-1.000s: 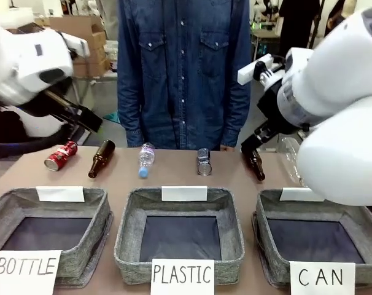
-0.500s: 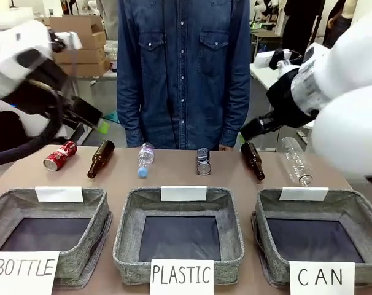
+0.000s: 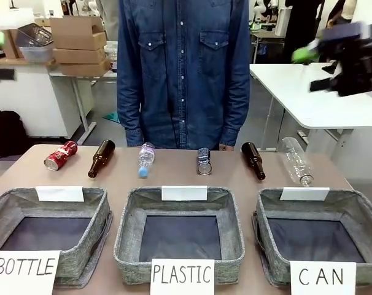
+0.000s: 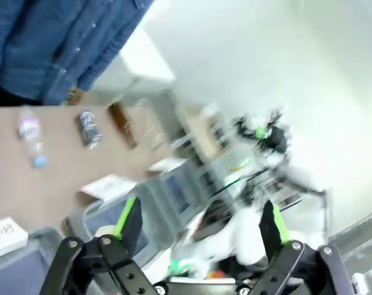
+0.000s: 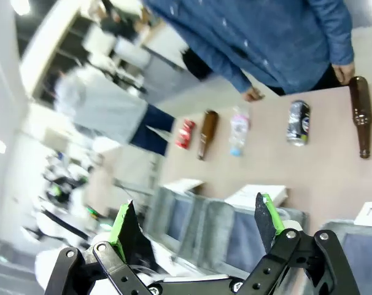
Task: Sort the can waste into the basket.
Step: Pick up the can waste from the table and place it in the right Fabric basket.
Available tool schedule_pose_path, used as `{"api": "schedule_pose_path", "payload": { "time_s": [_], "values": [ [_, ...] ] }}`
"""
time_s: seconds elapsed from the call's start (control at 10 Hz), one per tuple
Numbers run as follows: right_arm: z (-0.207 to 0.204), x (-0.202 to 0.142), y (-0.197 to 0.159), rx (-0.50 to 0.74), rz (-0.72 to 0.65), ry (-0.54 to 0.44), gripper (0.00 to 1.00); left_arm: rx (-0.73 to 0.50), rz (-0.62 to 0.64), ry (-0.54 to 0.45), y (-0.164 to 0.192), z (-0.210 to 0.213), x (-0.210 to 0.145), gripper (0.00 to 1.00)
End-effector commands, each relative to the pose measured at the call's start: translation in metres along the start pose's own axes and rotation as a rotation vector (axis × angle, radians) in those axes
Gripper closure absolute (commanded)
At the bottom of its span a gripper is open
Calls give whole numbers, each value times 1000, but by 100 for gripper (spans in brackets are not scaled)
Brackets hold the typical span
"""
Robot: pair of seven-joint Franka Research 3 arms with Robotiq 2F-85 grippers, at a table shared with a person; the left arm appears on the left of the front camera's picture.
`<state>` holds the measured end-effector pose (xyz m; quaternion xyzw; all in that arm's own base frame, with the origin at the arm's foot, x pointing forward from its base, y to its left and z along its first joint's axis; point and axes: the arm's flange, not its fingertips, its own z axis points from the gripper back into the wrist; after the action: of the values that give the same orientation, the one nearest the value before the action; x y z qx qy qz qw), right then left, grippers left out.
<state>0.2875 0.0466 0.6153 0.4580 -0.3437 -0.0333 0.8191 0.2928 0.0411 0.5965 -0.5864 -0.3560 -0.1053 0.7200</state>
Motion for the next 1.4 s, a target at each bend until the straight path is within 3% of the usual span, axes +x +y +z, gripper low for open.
{"api": "schedule_pose_path", "payload": {
  "time_s": [0.0,0.1,0.3,0.6,0.7,0.8,0.9,1.3],
  "values": [
    [3,-60,-64,70,-111,-90,0,-60,119,-89,44,-5,-89,0],
    [-4,-53,-83,82,-149,-47,0,-72,141,3,59,-4,-96,0],
    [-35,-44,-122,179,-216,152,0,-116,159,72,82,-7,-100,0],
    [-54,-50,-149,328,-54,306,0,-87,188,109,95,-19,-100,0],
    [-52,-53,-147,338,-23,302,0,-5,203,179,98,-26,-101,0],
    [-52,-54,-145,270,33,286,0,-128,224,111,122,-9,-42,0],
    [-65,-23,-142,333,-81,305,0,-128,224,111,122,-9,-42,0],
    [-65,-23,-142,333,-81,305,0,-128,224,111,122,-9,-42,0]
  ]
}}
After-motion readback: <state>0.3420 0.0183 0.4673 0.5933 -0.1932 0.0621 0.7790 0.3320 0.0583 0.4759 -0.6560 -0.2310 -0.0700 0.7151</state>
